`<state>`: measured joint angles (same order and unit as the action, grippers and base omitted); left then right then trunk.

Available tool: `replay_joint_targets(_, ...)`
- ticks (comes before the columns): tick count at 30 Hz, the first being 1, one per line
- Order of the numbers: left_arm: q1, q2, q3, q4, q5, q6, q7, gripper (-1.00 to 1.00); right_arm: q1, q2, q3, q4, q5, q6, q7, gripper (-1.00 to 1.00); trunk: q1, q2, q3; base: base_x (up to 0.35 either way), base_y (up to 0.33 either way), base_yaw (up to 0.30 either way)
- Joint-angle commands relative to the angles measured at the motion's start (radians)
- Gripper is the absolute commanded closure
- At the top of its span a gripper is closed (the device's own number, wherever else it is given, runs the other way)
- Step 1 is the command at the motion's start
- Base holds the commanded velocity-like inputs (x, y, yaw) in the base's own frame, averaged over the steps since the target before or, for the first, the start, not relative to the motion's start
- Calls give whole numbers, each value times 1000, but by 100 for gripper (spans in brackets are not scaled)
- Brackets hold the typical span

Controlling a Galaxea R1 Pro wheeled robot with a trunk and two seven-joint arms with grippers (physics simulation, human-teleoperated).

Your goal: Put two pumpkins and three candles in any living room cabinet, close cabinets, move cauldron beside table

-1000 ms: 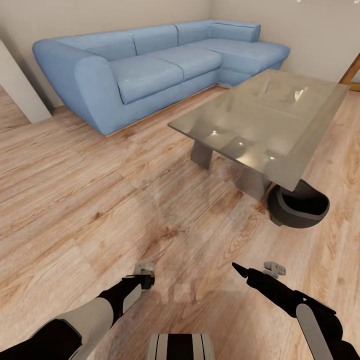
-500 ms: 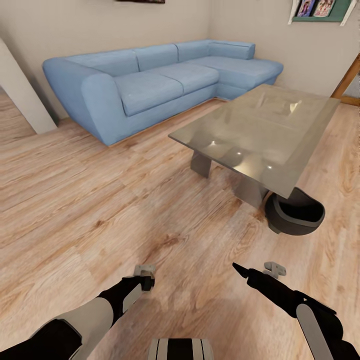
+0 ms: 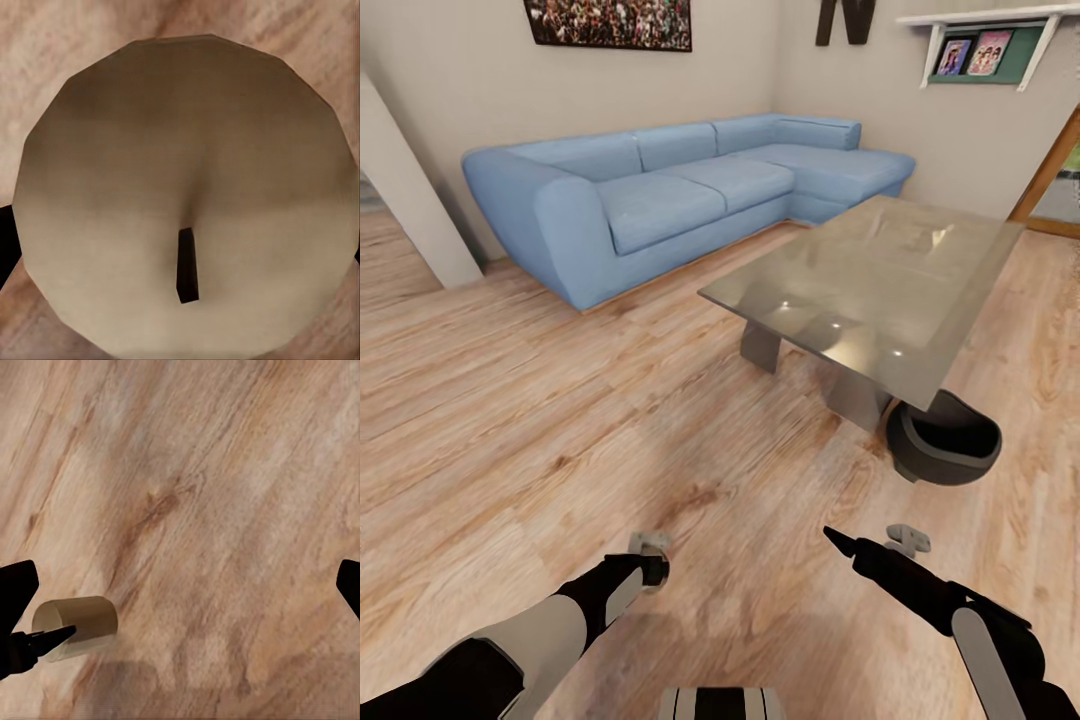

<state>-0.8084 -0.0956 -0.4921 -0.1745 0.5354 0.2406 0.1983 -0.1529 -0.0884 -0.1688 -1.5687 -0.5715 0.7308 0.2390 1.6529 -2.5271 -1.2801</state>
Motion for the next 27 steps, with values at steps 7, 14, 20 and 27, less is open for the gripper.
replay_joint_targets(7,0,0,-8,-2,11,5,7,100,-1,2,-3,1,4,13,3,-100,-3,1,26,-172,0,0)
replay_joint_targets(14,0,0,-9,-2,11,5,7,100,-1,1,-3,3,5,12,2,-100,-6,3,56,-35,0,-119)
replay_joint_targets(20,0,0,-10,-2,10,5,7,100,-1,-2,-3,10,5,12,3,-100,-9,4,84,-4,0,-246)
replay_joint_targets(27,0,0,-11,-2,9,4,9,100,-1,-4,-4,22,5,10,6,-100,-12,6,117,0,0,-262)
